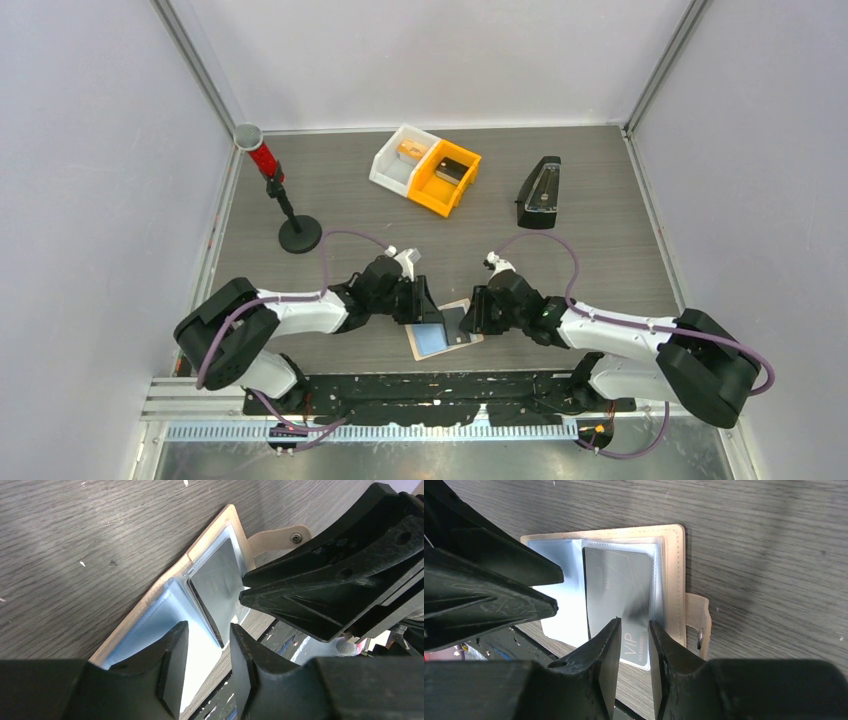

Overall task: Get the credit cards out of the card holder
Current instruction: Remove the credit card from the card holder.

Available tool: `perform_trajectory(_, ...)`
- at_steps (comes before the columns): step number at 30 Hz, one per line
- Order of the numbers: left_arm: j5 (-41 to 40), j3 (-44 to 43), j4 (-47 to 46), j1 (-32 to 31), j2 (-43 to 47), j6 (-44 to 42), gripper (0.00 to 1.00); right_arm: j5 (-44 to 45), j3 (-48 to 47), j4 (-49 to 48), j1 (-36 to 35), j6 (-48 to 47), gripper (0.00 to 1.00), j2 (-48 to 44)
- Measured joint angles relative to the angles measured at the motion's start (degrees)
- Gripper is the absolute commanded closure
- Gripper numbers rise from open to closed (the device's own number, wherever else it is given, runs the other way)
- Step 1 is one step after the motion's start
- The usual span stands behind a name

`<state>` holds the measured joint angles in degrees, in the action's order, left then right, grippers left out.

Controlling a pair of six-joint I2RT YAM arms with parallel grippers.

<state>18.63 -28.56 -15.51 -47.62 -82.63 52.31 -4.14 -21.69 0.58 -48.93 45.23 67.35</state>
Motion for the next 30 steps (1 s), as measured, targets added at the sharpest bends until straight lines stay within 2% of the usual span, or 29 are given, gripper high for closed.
perform_trajectory(5,0.4,0.3,-3.0,0.0,-2.4,0.7,0.73,0.0,0.9,-1.3,0.0,0.9,0.67,-0.4)
perform_trajectory(9,1.6,0.3,-5.8,0.0,-4.8,1.4,0.75,0.0,1.8,-2.7,0.0,1.5,0.67,-0.8)
perform_trajectory(22,2.8,0.4,-10.2,0.2,-8.3,3.0,0.74,0.0,3.0,-4.2,0.0,2.2,0.7,-1.4)
perform_trajectory(30,2.5,0.6,-9.7,0.2,-7.5,3.4,0.66,-0.1,3.6,-4.9,0.2,2.7,0.72,-1.8)
